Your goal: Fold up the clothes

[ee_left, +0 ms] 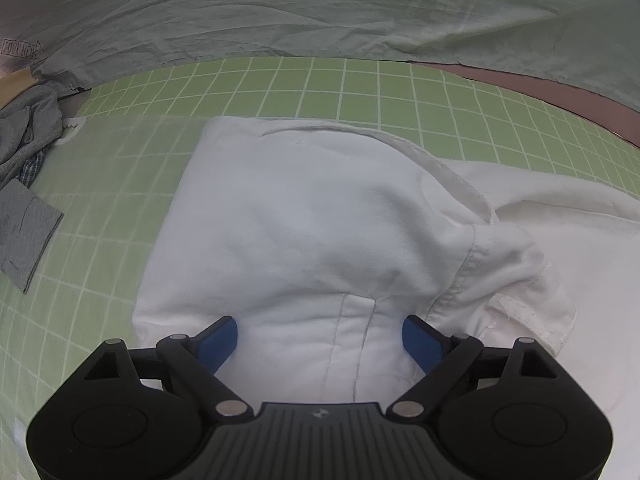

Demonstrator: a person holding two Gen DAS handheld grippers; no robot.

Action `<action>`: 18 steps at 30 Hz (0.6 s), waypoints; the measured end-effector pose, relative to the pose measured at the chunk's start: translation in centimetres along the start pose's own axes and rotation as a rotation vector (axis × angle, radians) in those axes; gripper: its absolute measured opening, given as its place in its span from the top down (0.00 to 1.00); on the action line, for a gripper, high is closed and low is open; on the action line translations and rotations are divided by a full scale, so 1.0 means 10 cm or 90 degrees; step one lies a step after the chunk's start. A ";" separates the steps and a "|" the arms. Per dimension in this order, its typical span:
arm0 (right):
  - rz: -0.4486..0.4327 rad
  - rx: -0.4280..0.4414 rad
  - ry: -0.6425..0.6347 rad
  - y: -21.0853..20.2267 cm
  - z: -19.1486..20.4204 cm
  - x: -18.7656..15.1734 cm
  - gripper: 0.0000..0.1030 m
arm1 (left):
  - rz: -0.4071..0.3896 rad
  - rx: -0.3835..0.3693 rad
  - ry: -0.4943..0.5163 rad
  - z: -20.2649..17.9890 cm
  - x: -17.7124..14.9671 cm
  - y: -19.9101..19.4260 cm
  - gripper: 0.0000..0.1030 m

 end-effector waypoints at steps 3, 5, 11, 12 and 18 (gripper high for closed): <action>0.001 0.012 0.000 -0.04 0.02 0.02 0.80 | 0.003 0.002 -0.011 0.01 -0.01 -0.02 0.10; 0.002 0.017 0.006 -0.07 0.02 0.03 0.82 | 0.005 0.004 -0.014 0.01 -0.01 -0.03 0.10; 0.007 0.037 0.040 -0.18 0.03 0.11 0.85 | 0.012 -0.003 -0.024 0.05 -0.04 -0.07 0.10; 0.005 0.042 0.040 -0.22 0.04 0.12 0.85 | 0.013 -0.006 -0.026 0.06 -0.04 -0.08 0.10; -0.018 0.086 0.023 -0.48 0.24 0.21 0.86 | 0.016 -0.026 -0.042 0.13 -0.10 -0.17 0.10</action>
Point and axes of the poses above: each gripper's, at about its wrist camera, not at the fingertips, and y roughly the way its jaws point, z to its left, x to its top, the point moved 5 cm from there along y, roughly the way its jaws point, and after that the axes turned 13 degrees about -x, right-handed, at the moved point
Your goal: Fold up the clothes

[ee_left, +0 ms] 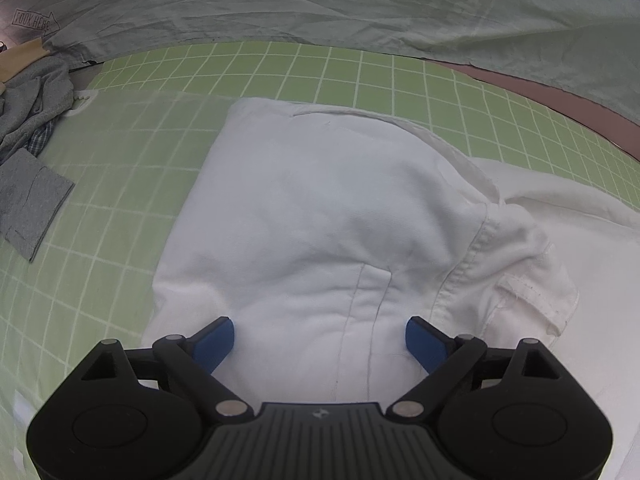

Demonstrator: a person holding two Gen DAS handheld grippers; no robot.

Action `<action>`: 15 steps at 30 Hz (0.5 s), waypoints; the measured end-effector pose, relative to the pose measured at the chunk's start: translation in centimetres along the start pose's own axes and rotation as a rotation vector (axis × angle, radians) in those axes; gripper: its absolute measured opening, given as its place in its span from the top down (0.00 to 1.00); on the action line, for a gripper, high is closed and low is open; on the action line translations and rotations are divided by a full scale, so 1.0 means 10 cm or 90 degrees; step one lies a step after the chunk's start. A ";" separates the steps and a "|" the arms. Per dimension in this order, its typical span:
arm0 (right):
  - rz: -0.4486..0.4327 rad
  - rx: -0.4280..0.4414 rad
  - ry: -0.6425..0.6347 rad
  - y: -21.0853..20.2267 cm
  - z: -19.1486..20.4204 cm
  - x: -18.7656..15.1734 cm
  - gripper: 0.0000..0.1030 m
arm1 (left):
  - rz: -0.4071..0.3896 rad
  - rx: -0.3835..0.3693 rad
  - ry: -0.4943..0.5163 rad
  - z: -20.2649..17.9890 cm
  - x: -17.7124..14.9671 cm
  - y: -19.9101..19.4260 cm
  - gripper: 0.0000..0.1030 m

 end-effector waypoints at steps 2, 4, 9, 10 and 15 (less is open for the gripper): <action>-0.003 0.025 -0.007 -0.09 0.12 0.02 0.87 | 0.000 -0.009 -0.008 0.02 -0.03 -0.05 0.10; -0.007 0.050 -0.028 -0.21 0.29 0.02 0.87 | 0.001 -0.016 -0.017 0.06 -0.06 -0.10 0.10; -0.002 0.135 -0.098 -0.49 0.84 -0.14 0.87 | -0.015 -0.019 -0.024 0.18 -0.17 -0.28 0.10; 0.000 0.153 -0.116 -0.55 0.96 -0.20 0.87 | -0.023 -0.023 -0.025 0.20 -0.20 -0.33 0.10; 0.021 0.248 -0.237 -0.91 1.59 -0.67 0.87 | -0.035 -0.015 -0.016 0.26 -0.36 -0.47 0.10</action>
Point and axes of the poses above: each gripper's, at about its wrist camera, not at the fingertips, and y roughly the way its jaws point, z to its left, x to its top, the point moved 5 cm from there along y, roughly the way its jaws point, and after that the axes turned 13 degrees about -x, right-handed, at the moved point
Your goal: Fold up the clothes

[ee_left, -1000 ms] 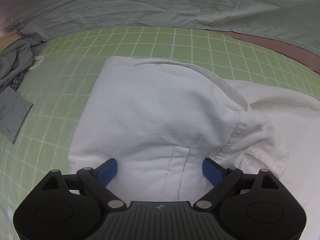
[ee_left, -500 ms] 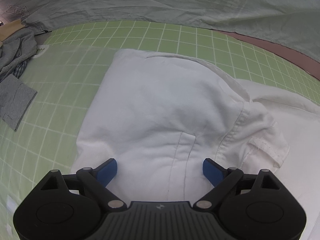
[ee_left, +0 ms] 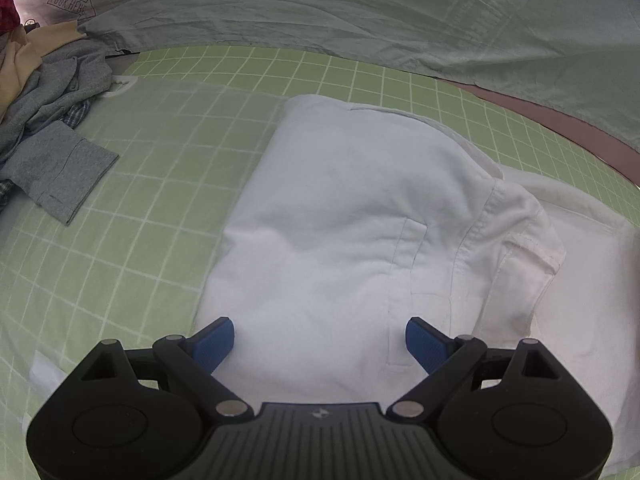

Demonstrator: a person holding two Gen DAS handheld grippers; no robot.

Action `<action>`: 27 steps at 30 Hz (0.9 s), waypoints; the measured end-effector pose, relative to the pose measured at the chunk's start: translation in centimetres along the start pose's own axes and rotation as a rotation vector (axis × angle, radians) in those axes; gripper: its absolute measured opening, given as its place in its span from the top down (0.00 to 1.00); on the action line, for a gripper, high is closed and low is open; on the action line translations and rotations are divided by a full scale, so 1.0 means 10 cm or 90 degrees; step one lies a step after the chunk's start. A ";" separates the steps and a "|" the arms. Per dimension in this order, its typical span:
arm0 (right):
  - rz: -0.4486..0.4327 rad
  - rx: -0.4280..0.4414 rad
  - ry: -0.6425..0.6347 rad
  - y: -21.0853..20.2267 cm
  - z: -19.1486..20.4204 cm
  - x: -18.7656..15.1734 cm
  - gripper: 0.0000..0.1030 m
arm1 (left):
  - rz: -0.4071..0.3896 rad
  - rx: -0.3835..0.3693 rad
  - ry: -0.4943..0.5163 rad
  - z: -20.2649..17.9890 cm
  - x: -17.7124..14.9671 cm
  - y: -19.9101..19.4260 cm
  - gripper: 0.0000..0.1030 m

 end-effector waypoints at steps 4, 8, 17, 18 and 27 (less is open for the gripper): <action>0.052 0.068 -0.149 -0.09 0.62 -0.53 0.87 | 0.006 0.002 -0.008 0.07 -0.12 -0.05 0.10; 0.069 0.089 -0.325 -0.30 0.96 -1.04 0.86 | 0.008 0.008 -0.009 0.12 -0.19 -0.06 0.10; 0.037 0.104 -0.314 -0.42 1.01 -0.81 0.58 | -0.008 0.011 -0.023 0.17 -0.14 -0.12 0.10; 0.041 0.105 -0.286 -0.38 0.99 -0.74 0.57 | -0.010 0.013 -0.025 0.20 -0.10 -0.12 0.10; 0.050 0.026 -0.196 0.17 1.12 -0.39 0.31 | 0.007 0.050 -0.062 0.48 0.16 0.05 0.10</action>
Point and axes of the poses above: each gripper's, at about its wrist camera, not at the fingertips, and y roughly the way its jaws point, z to its left, x to its top, the point moved 5 cm from there along y, roughly the way its jaws point, and after that the axes turned 13 degrees about -x, right-handed, at the moved point
